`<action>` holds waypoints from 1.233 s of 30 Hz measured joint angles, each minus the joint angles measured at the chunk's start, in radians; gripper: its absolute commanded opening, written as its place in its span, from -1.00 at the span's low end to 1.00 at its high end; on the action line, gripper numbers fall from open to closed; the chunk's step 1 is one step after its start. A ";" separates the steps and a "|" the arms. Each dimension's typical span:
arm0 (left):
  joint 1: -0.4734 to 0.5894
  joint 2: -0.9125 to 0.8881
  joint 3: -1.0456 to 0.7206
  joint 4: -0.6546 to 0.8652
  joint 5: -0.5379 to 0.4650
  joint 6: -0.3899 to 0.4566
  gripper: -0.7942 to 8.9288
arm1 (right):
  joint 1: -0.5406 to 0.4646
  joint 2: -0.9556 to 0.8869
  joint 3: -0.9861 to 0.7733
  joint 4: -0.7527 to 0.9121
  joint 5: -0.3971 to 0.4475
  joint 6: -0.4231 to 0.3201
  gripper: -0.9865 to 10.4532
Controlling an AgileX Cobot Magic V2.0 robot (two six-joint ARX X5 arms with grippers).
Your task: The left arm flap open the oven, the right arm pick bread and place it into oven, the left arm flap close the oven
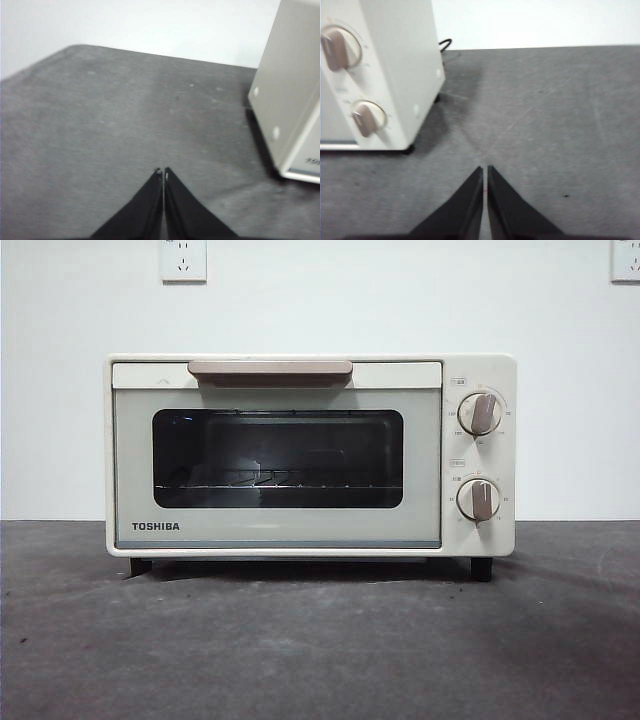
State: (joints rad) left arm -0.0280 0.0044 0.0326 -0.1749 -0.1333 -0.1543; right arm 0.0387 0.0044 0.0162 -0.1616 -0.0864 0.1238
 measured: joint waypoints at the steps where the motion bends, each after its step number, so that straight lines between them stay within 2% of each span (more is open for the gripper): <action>1: 0.000 0.000 0.000 -0.001 0.023 -0.021 -0.81 | 0.000 0.000 0.000 0.002 -0.016 0.031 -0.81; 3: -0.002 0.003 0.002 -0.006 0.058 -0.052 -0.81 | 0.000 0.000 0.007 -0.003 -0.043 0.087 -0.81; 8: -0.016 0.047 0.077 -0.032 0.060 -0.146 -0.81 | 0.000 0.005 0.122 -0.022 -0.045 0.201 -0.81; 11: -0.029 0.091 0.160 -0.021 0.078 -0.197 -0.81 | 0.000 0.031 0.215 -0.068 -0.047 0.249 -0.81; 15: -0.047 0.187 0.263 -0.046 0.141 -0.237 -0.81 | 0.002 0.101 0.340 -0.183 -0.080 0.274 -0.81; 24: -0.101 0.449 0.609 -0.211 0.290 -0.229 -0.81 | 0.002 0.311 0.649 -0.365 -0.252 0.238 -0.81; 32: -0.153 0.628 0.829 -0.378 0.481 -0.177 -0.82 | 0.002 0.470 0.860 -0.564 -0.406 0.110 -0.81; 37: -0.187 0.720 0.927 -0.512 0.595 -0.085 -0.81 | 0.030 0.520 0.923 -0.645 -0.436 0.034 -0.81</action>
State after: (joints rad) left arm -0.2150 0.7246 0.9600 -0.6868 0.4614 -0.2398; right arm 0.0689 0.5243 0.9390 -0.8062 -0.5228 0.1581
